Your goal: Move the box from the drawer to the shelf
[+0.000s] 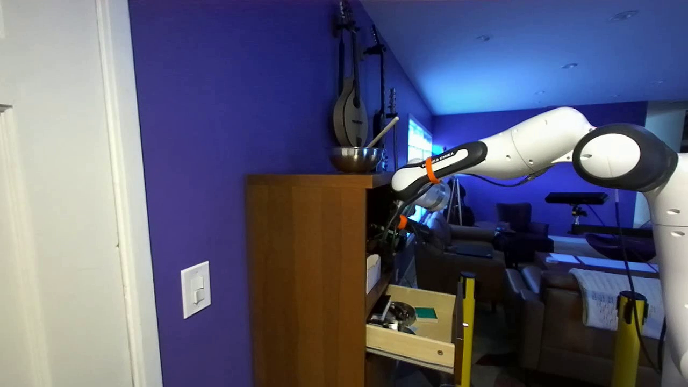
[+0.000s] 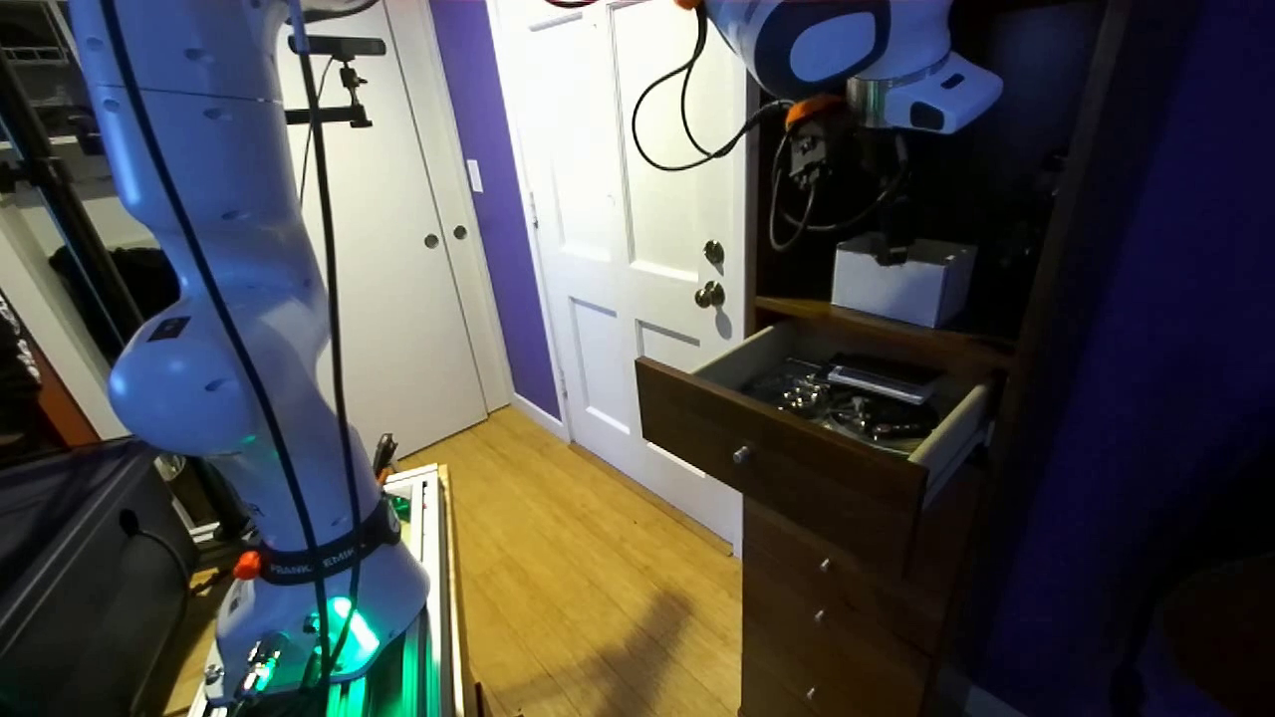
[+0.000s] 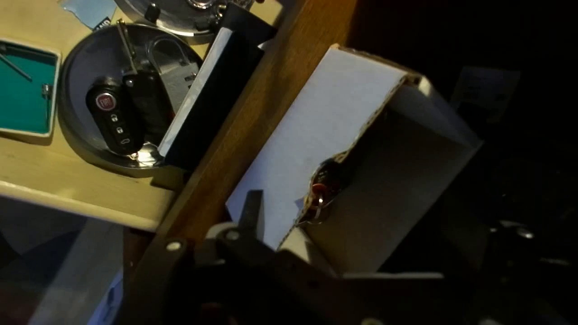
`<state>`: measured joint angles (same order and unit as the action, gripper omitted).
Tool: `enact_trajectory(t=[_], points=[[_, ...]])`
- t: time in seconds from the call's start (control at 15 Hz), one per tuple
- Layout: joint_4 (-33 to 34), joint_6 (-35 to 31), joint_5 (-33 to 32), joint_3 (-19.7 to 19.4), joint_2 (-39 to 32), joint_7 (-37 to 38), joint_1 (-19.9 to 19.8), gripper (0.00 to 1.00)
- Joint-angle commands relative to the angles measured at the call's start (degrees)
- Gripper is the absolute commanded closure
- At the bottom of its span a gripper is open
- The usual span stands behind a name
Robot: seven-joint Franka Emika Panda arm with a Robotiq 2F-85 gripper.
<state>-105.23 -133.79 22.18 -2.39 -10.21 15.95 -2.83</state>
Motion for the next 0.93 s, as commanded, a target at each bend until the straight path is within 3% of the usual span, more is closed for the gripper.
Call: enact_trajectory(t=[0.0, 0.2, 0.47, 0.67, 0.87], points=[[-3.2, 5.7, 6.1, 1.1, 4.7, -14.7, -2.5, 0.0], [-3.2, 17.0, 5.6, -0.2, 6.7, -22.1, -3.4, 0.0], [-2.2, 30.4, -1.6, -1.6, 8.0, -25.3, -3.4, 0.0], [-2.1, 34.7, -6.7, -1.7, 8.0, -26.3, -3.0, 0.0], [-2.5, 33.3, -14.0, -1.5, 7.0, -21.6, -2.2, 0.0]])
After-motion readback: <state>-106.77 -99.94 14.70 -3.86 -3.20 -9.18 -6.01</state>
